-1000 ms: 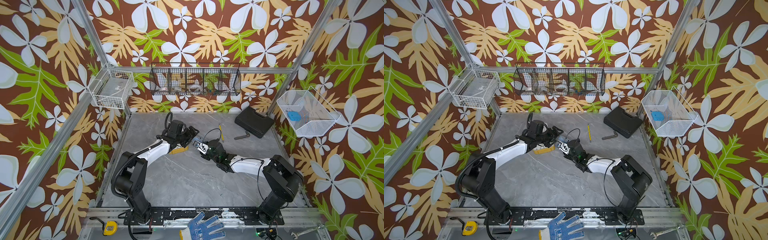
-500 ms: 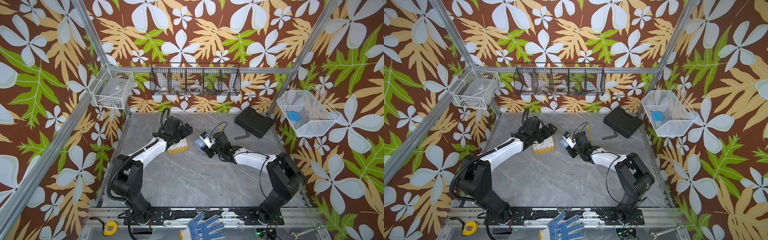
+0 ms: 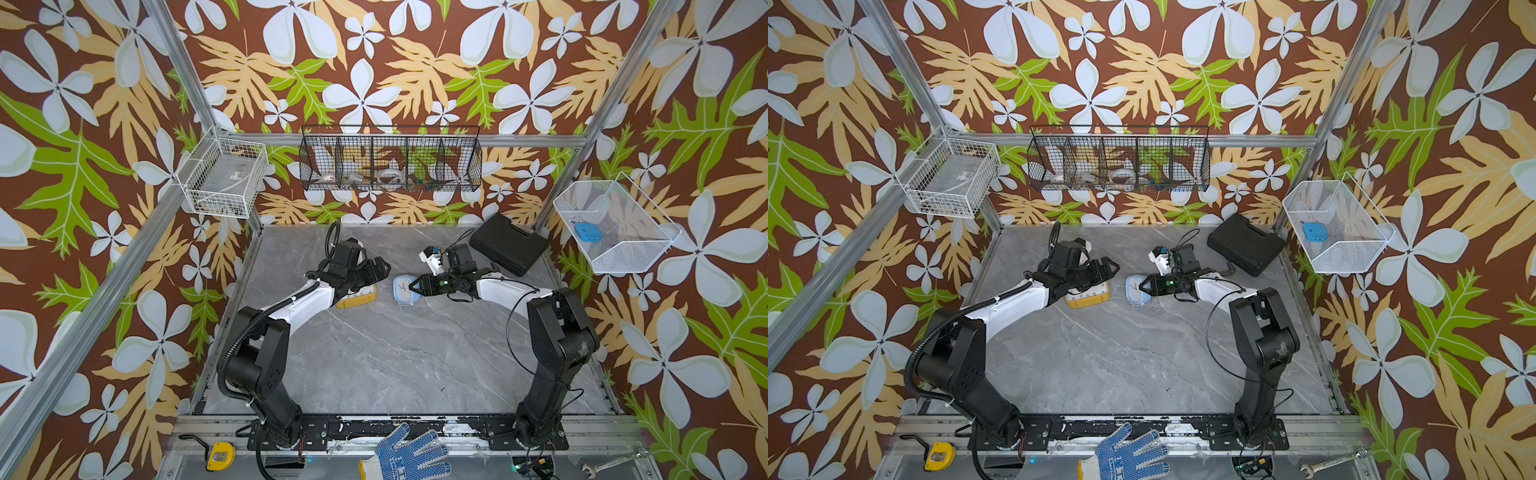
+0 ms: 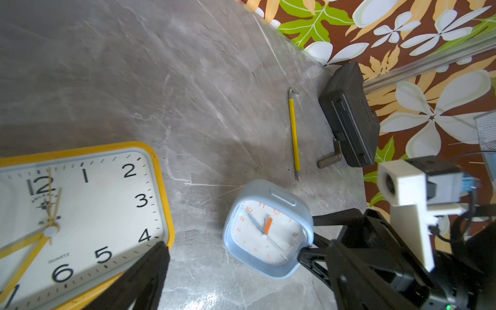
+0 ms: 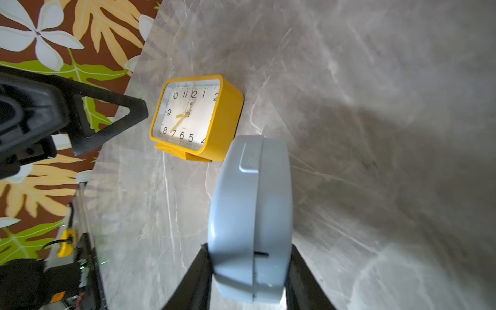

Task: Insert the battery into the alarm
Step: Adjust the alarm at the center of the board.

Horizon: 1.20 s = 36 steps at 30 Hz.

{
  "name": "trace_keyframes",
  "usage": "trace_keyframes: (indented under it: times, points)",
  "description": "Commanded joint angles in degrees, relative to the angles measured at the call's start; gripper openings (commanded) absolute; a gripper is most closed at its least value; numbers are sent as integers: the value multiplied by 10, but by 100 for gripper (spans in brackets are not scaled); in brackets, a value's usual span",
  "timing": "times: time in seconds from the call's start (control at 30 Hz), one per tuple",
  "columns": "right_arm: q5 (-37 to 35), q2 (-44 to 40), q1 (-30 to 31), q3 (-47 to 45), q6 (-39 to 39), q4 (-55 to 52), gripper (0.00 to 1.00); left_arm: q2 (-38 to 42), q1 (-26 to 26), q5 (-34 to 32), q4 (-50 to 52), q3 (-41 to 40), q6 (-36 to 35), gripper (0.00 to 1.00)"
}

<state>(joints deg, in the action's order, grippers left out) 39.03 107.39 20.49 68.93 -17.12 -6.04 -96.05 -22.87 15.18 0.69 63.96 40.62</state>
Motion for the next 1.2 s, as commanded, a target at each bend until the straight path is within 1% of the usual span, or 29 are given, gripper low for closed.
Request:
trace_keyframes:
  times: [0.0, 0.07, 0.23, 0.37, 0.5, 0.6, 0.83, 0.97, 1.07, 1.17]
  points:
    - [70, 19, -14, 12, -30, -49, 38, -8, 1, 37, -22, -1, -8, 92]
    - [67, 32, -20, 25, -18, -76, 39, -11, 0, 47, -29, -4, -7, 92]
    - [67, 53, -39, 46, -22, -102, 44, -32, 0, 101, -63, -8, 10, 92]
    - [84, 81, -52, 72, -25, -118, 50, -54, -2, 138, -90, -6, 26, 92]
    - [100, 108, -60, 103, -28, -127, 54, -82, -7, 162, -109, 4, 38, 92]
    - [107, 125, -67, 121, -37, -128, 54, -97, -7, 174, -123, 8, 53, 92]
    - [113, 168, -78, 166, -39, -153, 62, -93, -7, 170, -129, 4, 55, 91]
    - [102, 187, -84, 192, -43, -168, 67, -77, -5, 153, -121, 6, 39, 91]
    - [54, 165, -91, 193, -53, -156, 70, -51, 4, 121, -100, 12, 9, 91]
    - [-2, 115, -103, 182, -55, -138, 72, -14, 23, 77, -66, 14, -31, 91]
